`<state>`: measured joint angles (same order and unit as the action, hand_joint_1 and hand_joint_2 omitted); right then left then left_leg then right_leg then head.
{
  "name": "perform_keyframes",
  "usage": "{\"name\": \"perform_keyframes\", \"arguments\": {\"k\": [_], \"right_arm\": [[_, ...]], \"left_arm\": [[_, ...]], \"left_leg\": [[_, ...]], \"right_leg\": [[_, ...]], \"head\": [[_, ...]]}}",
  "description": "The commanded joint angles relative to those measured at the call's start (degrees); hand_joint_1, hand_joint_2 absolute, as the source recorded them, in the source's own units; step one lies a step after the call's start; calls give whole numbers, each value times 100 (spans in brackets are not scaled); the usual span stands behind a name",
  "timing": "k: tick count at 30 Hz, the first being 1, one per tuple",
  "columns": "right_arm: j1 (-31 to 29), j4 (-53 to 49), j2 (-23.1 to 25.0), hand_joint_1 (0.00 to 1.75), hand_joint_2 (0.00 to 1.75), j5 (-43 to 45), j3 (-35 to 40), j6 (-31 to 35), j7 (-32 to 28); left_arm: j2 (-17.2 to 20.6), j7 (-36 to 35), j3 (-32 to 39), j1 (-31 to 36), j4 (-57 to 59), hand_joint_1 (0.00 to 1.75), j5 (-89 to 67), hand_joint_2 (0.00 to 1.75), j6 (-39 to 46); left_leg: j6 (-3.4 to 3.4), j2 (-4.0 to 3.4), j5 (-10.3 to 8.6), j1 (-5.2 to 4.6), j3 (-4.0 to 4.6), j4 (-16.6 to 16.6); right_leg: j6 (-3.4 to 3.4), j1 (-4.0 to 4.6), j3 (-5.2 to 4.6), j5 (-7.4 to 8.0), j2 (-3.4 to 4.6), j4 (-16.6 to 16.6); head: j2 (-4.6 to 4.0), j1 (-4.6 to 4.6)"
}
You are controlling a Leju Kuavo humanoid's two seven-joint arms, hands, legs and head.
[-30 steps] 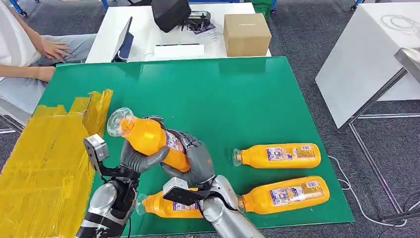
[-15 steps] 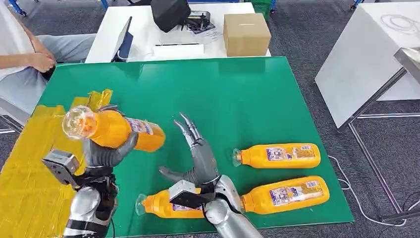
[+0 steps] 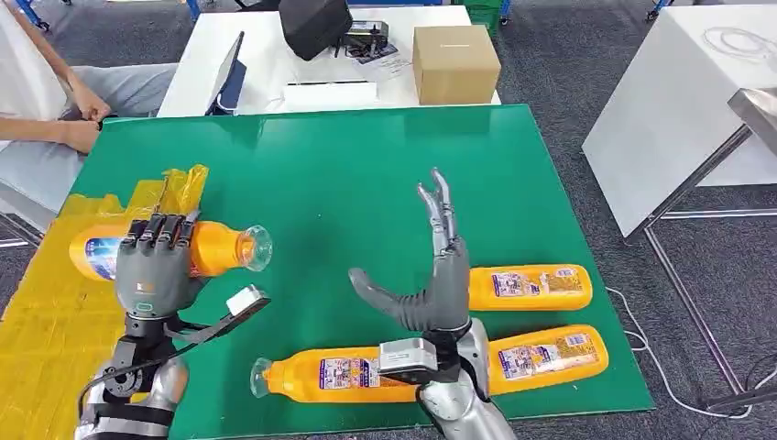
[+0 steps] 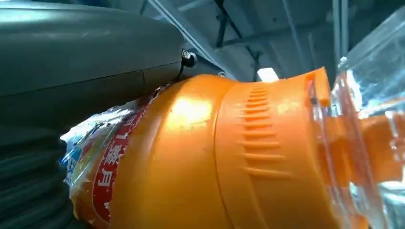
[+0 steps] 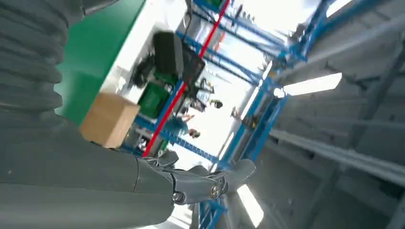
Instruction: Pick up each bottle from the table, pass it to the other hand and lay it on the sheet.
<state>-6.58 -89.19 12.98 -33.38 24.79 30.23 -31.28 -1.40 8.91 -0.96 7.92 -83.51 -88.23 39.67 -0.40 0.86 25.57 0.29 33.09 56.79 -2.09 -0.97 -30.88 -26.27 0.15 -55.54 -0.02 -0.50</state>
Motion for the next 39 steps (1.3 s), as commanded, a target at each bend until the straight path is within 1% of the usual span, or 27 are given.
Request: {"name": "perform_keyframes", "arguments": {"k": [1,2,4,5,7,8,10,11,12,13,15,17,18,19,21,22,23,24,25,28,30,31,32,34,35,39], "right_arm": [[-50,-170,-309,0,175,121,-193,-1,-43],[-59,-147,-315,0,175,130,-183,-9,-49],[-81,-59,-328,0,175,154,-139,-24,-77],[-87,-33,-328,0,175,157,-130,-18,-80],[-96,23,-344,0,175,160,-109,-7,-86],[-96,50,-360,0,175,163,-100,-9,-93],[-95,65,-384,0,175,170,-94,-4,-109],[-94,64,-395,0,175,174,-94,-7,-115],[-94,64,-395,0,175,174,-94,-7,-115],[-90,58,-410,0,175,185,-104,-13,-121],[-88,73,-426,0,175,191,-117,-36,-118],[-91,99,-423,0,175,200,-131,-62,-113],[-89,118,-421,0,175,199,-137,-64,-115],[-88,132,-426,0,175,199,-142,-82,-115],[-86,147,-425,0,175,198,-156,-88,-117],[-90,170,-417,0,175,192,-178,-104,-108],[-94,180,-412,0,175,190,-191,-109,-103],[-97,186,-412,0,175,186,-208,-118,-99],[-93,186,-405,0,175,179,-226,-123,-94],[-79,175,-405,0,175,169,-264,-131,-88],[-68,167,-404,0,175,162,-282,-138,-81],[-65,166,-411,0,175,153,-300,-155,-77],[-68,171,-415,0,175,150,-302,-159,-76],[-80,186,-417,0,175,141,-307,-171,-73],[-84,199,-426,0,175,126,-306,-182,-73],[-116,265,-442,0,175,23,-320,-208,-18]], "left_arm": [[1231,-862,-970,870,2380,175,-177,175,33],[1280,-922,-1034,937,2523,175,-177,175,33],[1265,-881,-944,1031,2787,175,-177,175,33],[1296,-856,-894,1049,2858,175,-177,175,33],[1280,-828,-713,1103,3039,175,-173,175,33],[1303,-732,-623,1131,3119,175,-94,175,33],[1268,-428,-428,1166,3312,175,254,175,33],[1269,-336,-382,1171,3381,175,335,175,33],[1269,-336,-382,1171,3381,175,335,175,33],[1275,-224,-287,1157,3491,175,447,175,29],[1295,-112,-199,1165,3605,175,549,175,-94],[1338,-30,-107,1158,3672,175,647,175,-221],[1361,88,-52,1133,3682,175,767,175,-268],[1362,229,12,1104,3684,175,957,175,-407],[1373,311,61,1054,3668,175,1059,175,-487],[1350,373,125,1028,3675,175,1190,175,-651],[1350,370,136,1030,3693,175,1200,175,-713],[1342,358,155,1038,3730,98,1220,175,-783],[1324,337,190,1053,3756,0,1252,175,-853],[1347,283,217,1086,3903,0,1258,175,-975],[1346,209,232,1119,3980,0,1222,175,-994],[1349,171,242,1147,4066,0,1201,175,-997],[1352,183,250,1139,4079,0,1212,175,-990],[1349,221,267,1138,4115,0,1250,175,-992],[1349,238,276,1134,4142,0,1266,175,-996],[1318,309,340,1130,4211,0,1340,175,-909]], "left_leg": [[2,7,-2,2,-18,-9],[5,8,0,7,-35,-12],[2,7,-3,4,-21,-10],[2,10,1,9,-33,-8],[1,-11,0,5,-18,-8],[1,-8,-2,4,-12,-7],[2,-14,6,12,-38,-6],[1,-11,-2,3,-11,-7],[2,-15,3,10,-28,-7],[2,-16,2,9,-24,-7],[2,-18,1,6,-17,-8],[5,-24,14,18,-54,-6],[3,-16,2,6,-18,-7],[5,-21,8,12,-34,-6],[3,-21,3,6,-17,-7],[3,-25,5,10,-23,-6],[6,-31,17,19,-52,-3],[2,-19,3,6,-18,-7],[3,-19,8,12,-31,-5],[1,-18,3,6,-21,-7],[2,-21,9,14,-37,-4],[1,-15,-1,2,-12,-7],[2,-18,3,7,-27,-8],[3,-18,4,10,-35,-8],[2,-19,1,7,-26,-8],[4,-26,7,12,-52,-9]], "right_leg": [[6,4,21,-2,-12,9],[12,9,41,-5,-16,14],[6,4,26,-3,-15,9],[9,10,42,-5,-20,13],[5,6,21,1,2,7],[4,4,15,1,3,5],[11,13,46,-4,0,12],[4,2,16,1,2,5],[9,9,35,-2,2,11],[8,8,31,0,5,11],[7,5,22,1,8,8],[18,20,64,-8,6,16],[8,7,23,-1,5,8],[13,14,41,-5,7,12],[7,7,21,0,10,7],[9,11,27,-1,12,9],[17,23,60,-9,13,14],[6,7,23,-1,7,8],[10,14,40,-4,5,12],[6,7,27,-1,6,8],[11,16,47,-4,6,13],[4,2,17,1,5,4],[8,8,35,-1,5,10],[11,12,43,-1,5,12],[8,8,32,1,8,9],[13,15,59,-1,10,15]], "head": [[0,-2],[0,0],[0,0],[0,0],[0,-2],[0,0],[0,2],[0,0],[0,2],[0,0],[0,2],[0,2],[0,0],[0,2],[0,0],[0,0],[0,0],[0,2],[0,2],[0,0],[0,2],[0,0],[0,2],[0,0],[0,0],[0,0]]}}
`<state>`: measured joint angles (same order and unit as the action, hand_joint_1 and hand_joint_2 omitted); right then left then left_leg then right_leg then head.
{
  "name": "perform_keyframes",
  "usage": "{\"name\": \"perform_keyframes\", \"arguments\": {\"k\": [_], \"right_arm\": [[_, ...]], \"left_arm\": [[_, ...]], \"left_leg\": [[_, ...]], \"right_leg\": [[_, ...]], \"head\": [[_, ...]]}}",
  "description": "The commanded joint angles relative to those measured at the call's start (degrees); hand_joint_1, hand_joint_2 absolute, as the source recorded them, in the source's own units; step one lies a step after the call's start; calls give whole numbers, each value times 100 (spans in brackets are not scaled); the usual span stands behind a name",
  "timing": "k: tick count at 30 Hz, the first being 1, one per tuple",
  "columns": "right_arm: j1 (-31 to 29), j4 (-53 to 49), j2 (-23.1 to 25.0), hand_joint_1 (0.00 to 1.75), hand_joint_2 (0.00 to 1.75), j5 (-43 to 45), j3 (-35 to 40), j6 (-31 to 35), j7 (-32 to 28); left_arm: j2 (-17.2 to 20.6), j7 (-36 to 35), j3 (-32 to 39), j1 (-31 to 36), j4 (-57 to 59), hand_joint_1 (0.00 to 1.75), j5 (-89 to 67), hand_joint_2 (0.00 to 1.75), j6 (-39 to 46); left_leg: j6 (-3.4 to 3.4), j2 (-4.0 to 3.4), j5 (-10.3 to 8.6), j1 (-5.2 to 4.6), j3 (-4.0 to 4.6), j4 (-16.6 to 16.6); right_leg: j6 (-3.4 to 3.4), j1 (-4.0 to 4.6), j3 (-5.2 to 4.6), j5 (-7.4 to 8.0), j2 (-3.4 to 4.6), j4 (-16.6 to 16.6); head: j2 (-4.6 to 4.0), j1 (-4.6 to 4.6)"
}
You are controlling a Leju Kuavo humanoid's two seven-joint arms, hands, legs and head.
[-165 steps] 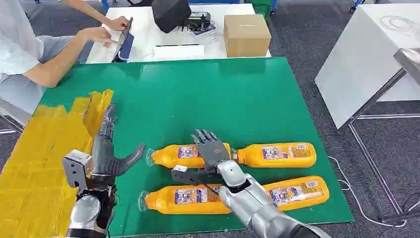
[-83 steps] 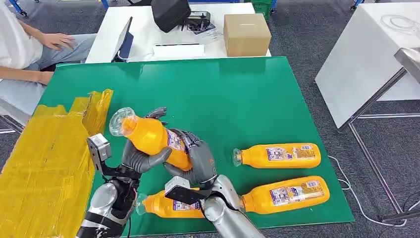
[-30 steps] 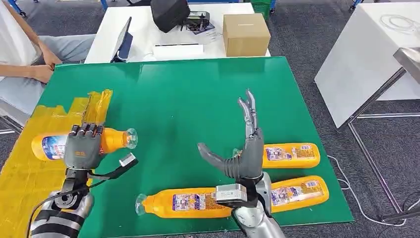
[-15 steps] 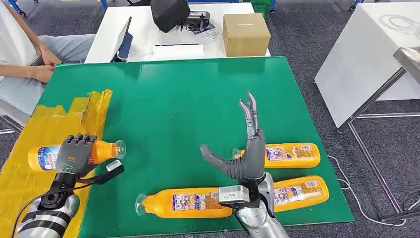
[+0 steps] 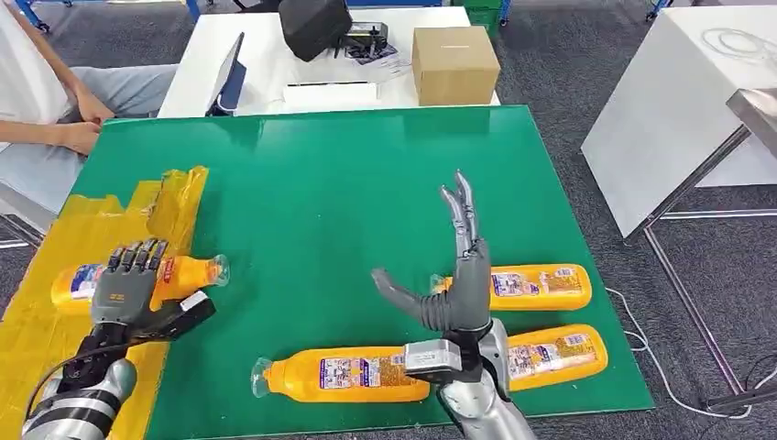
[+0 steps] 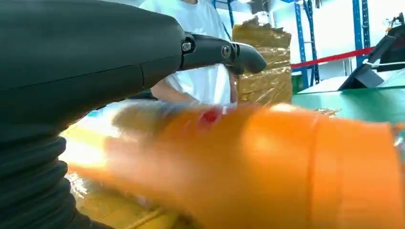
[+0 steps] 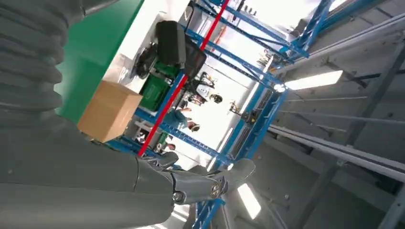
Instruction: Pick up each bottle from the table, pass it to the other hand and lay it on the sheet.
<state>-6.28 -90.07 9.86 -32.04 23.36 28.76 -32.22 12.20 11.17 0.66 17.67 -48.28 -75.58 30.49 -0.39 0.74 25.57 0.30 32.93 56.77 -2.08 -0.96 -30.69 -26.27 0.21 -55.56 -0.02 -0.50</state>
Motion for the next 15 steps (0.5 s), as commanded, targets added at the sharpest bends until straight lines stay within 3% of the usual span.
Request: {"name": "perform_keyframes", "arguments": {"k": [1,11,14,15], "right_arm": [[-146,353,-129,0,175,-111,-178,-62,76],[-148,372,-138,0,175,-166,-185,-74,104],[-145,410,-175,0,175,-306,-153,-134,160],[-156,443,-210,0,175,-383,-103,-236,232]], "left_arm": [[-41,83,178,155,688,0,75,175,9],[-102,251,263,111,616,0,272,175,86],[-259,1125,487,-312,-113,0,1247,175,24],[-394,1742,612,-615,-730,0,1986,175,-126]], "left_leg": [[2,-11,4,8,-28,-7],[0,-9,1,4,-28,-7],[1,-14,5,9,-42,-9],[0,-14,4,4,-34,-9]], "right_leg": [[10,10,31,0,3,14],[6,5,30,2,3,10],[10,11,45,1,5,17],[5,5,34,2,8,14]], "head": [[0,0],[0,0],[0,0],[0,2]]}}
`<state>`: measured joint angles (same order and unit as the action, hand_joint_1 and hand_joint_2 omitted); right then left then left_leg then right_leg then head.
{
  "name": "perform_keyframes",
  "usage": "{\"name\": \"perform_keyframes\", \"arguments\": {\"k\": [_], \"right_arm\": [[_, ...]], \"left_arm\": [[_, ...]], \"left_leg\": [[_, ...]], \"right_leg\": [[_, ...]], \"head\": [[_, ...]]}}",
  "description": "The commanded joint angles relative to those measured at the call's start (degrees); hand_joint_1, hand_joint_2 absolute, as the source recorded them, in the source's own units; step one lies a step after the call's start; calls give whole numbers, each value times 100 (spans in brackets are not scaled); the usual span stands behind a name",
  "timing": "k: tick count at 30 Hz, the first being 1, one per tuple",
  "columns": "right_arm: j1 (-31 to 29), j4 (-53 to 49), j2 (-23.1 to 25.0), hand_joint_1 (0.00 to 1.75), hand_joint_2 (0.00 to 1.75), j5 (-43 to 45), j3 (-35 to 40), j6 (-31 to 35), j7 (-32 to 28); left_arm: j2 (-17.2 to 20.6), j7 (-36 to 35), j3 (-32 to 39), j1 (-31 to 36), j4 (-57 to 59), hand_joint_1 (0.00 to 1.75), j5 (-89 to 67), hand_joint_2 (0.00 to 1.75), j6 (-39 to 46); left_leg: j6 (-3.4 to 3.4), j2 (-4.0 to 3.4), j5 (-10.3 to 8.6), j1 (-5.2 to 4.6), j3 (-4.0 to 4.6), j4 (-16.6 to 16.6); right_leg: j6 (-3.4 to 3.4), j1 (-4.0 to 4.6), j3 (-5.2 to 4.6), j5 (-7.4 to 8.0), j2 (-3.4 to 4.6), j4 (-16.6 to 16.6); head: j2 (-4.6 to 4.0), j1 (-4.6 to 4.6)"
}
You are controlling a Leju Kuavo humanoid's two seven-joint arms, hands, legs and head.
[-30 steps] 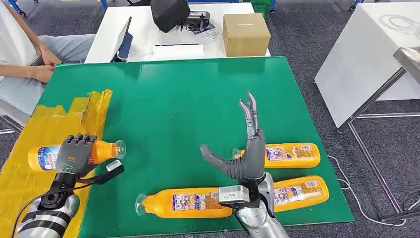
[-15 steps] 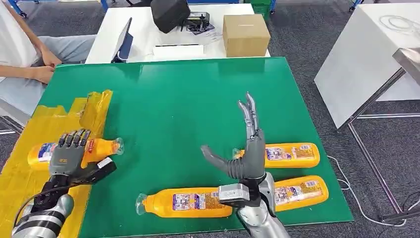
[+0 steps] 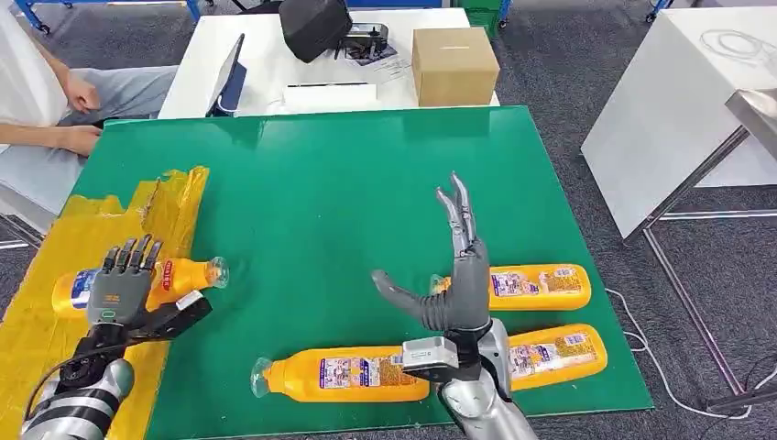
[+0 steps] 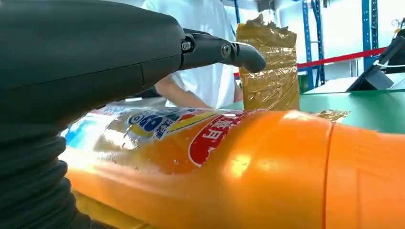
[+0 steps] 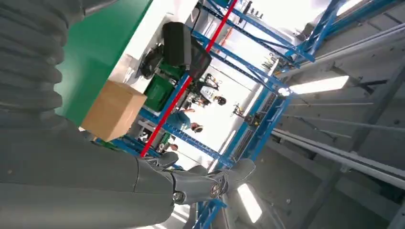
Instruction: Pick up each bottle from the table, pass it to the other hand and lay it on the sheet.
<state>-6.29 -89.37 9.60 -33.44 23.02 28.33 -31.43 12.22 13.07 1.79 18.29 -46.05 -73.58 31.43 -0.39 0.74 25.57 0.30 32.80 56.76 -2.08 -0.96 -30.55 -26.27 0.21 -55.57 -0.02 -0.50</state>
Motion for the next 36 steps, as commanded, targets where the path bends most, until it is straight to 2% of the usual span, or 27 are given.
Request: {"name": "perform_keyframes", "arguments": {"k": [1,2,4,5,11,12,13,14,18,23,28,30,33,34,36], "right_arm": [[-176,445,-245,0,175,-442,21,-331,302],[-201,532,-297,0,175,-693,166,-498,471],[-250,665,-430,0,175,-1143,497,-787,713],[-265,702,-466,0,175,-1265,635,-872,777],[-348,905,-708,0,175,-1307,1154,-1575,889],[-367,950,-788,0,175,-1130,1273,-1889,811],[-366,994,-844,0,175,-1059,1329,-1995,768],[-397,1046,-909,0,175,-1012,1421,-2133,729],[-430,1189,-985,0,175,-535,1597,-2670,469],[-579,1394,-1073,0,175,-510,1964,-2945,511],[-1004,2508,-967,0,175,-638,2509,-3183,682],[-1289,3179,-910,0,175,-780,3034,-3230,595],[-1732,3719,-1080,0,175,-1181,3674,-3253,676],[-1784,3778,-1095,0,175,-1233,3731,-3229,712],[-1942,3958,-1155,0,175,-1307,3833,-3180,757]], "left_arm": [[-540,1979,589,-967,-1587,0,2359,175,-414],[-712,2395,709,-1379,-2439,0,3038,175,-711],[-907,2693,757,-1867,-3632,0,3769,175,-1181],[-872,2693,622,-2053,-4073,0,4025,175,-1282],[-636,2693,212,-2288,-5094,0,5291,175,-1575],[-569,2693,124,-2248,-5210,0,5522,175,-1657],[-536,2693,69,-2195,-5207,0,5609,175,-1677],[-504,2693,-2,-2152,-5224,0,5720,175,-1718],[-538,2693,-147,-1976,-5085,0,5784,175,-1649],[-502,2693,-483,-1898,-5183,0,5902,175,-1451],[-519,2693,-771,-1717,-5041,0,5933,175,-1401],[-563,2693,-850,-1471,-4704,0,6075,175,-1544],[-586,2693,-980,-1252,-4475,0,6136,175,-1576],[-592,2693,-988,-1241,-4472,0,6157,175,-1578],[-603,2693,-1013,-1237,-4469,0,6206,175,-1606]], "left_leg": [[0,-20,8,7,-30,-8],[-3,-17,6,1,-20,-7],[-5,-21,14,7,-21,-1],[-4,-21,8,4,-3,1],[-1,-28,21,12,-6,8],[0,-22,14,12,10,7],[0,-15,9,8,17,4],[1,-19,21,16,-11,9],[-1,-6,6,8,1,-2],[-2,-1,7,8,-1,0],[0,-5,3,5,-4,-6],[2,-7,3,8,-15,-9],[1,-5,-1,4,0,-8],[3,-8,2,13,-24,-10],[2,0,0,7,-21,-10]], "right_leg": [[8,9,31,1,11,18],[3,3,20,0,11,14],[2,9,26,-3,12,18],[0,5,4,0,12,12],[10,13,11,-8,21,11],[8,15,-5,-1,18,13],[6,10,-13,1,12,13],[14,20,19,-8,11,15],[7,11,5,-1,2,18],[5,10,11,-3,0,17],[6,6,10,1,5,18],[10,10,21,2,6,23],[6,6,3,4,6,17],[14,16,31,4,3,26],[11,10,29,2,-3,24]], "head": [[0,0],[0,0],[0,0],[0,0],[0,0],[0,2],[0,0],[0,2],[0,0],[0,2],[0,0],[0,0],[0,0],[0,2],[0,-2]]}}
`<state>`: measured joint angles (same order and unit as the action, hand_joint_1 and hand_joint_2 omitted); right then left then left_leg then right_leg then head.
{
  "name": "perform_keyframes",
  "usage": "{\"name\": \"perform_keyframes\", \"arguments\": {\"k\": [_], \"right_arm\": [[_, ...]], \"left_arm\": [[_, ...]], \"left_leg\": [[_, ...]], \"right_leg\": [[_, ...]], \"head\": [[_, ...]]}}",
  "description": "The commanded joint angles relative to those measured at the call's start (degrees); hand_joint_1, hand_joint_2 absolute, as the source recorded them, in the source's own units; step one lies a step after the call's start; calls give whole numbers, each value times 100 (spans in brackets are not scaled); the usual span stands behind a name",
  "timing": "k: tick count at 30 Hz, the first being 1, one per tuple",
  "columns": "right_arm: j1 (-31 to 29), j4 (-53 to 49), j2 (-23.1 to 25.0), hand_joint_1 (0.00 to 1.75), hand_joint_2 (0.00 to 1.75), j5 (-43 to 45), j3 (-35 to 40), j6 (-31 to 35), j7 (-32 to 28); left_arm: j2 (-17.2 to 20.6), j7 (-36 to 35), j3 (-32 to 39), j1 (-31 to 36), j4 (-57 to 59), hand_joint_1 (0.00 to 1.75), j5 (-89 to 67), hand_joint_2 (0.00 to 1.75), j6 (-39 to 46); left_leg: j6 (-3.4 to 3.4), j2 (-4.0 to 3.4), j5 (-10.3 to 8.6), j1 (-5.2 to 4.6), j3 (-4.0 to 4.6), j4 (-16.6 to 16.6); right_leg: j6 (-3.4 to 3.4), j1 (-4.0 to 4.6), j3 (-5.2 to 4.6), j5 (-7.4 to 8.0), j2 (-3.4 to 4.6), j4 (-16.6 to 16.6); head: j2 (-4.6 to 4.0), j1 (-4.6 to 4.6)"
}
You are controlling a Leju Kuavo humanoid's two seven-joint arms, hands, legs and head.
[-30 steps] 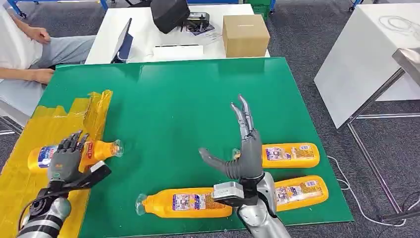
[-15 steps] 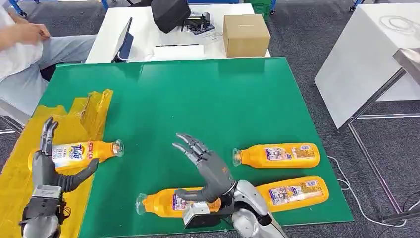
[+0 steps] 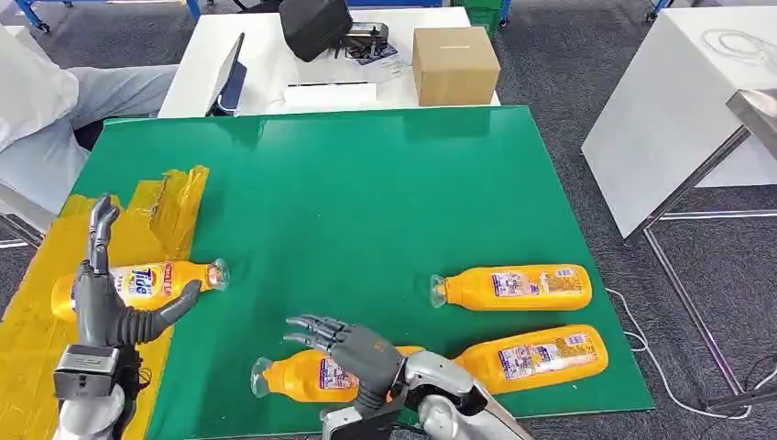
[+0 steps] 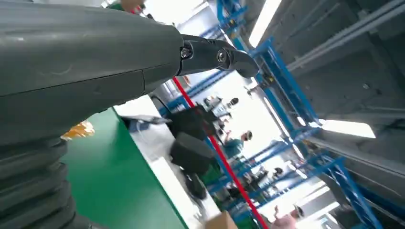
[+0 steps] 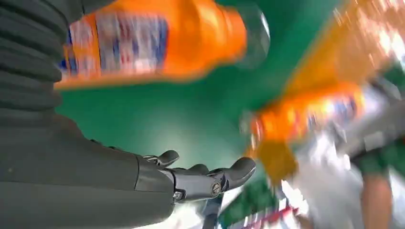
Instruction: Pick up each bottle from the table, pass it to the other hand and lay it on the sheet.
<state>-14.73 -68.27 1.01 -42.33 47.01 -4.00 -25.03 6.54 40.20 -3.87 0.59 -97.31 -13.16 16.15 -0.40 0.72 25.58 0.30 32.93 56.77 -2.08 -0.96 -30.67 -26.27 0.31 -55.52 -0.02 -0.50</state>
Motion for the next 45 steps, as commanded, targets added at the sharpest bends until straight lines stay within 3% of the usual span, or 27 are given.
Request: {"name": "perform_keyframes", "arguments": {"k": [1,9,16,22,35,38,45], "right_arm": [[-1099,1848,-296,0,175,-419,1434,52,116],[-1253,1978,-303,0,175,-723,1629,285,515],[-1220,1923,-135,0,175,-1700,1572,1591,1843],[-1085,1419,-94,0,175,-2480,1249,1899,2664],[-1085,1419,-94,0,175,-2480,1249,1899,2664],[-1019,1286,-89,0,175,-3030,1022,2118,3139],[-804,1237,6,0,175,-3309,391,2021,3369]], "left_arm": [[-34,-20,-447,534,657,0,164,175,-78],[-58,-20,-363,429,634,0,197,175,-131],[-184,-20,-40,22,428,0,153,175,-149],[-348,-20,183,-150,316,0,10,175,-273],[-348,-20,183,-150,316,0,10,175,-273],[-448,-20,291,-172,353,0,-43,175,-339],[-584,-20,442,-169,423,0,-129,175,-481]], "left_leg": [[0,1,-2,1,-20,-8],[0,-4,-2,3,-37,-7],[0,-11,-1,2,-55,-8],[1,-14,3,3,-51,-2],[0,-8,1,1,-43,-1],[0,-8,0,2,-42,-2],[1,-9,4,5,-46,-1]], "right_leg": [[5,3,25,1,-7,11],[7,5,41,2,-7,14],[5,3,57,4,2,14],[7,4,53,0,4,7],[5,3,45,0,-2,4],[5,3,45,1,-2,5],[8,7,51,-1,-3,8]], "head": [[0,0],[0,0],[0,0],[0,2],[0,0],[0,0],[0,0]]}}
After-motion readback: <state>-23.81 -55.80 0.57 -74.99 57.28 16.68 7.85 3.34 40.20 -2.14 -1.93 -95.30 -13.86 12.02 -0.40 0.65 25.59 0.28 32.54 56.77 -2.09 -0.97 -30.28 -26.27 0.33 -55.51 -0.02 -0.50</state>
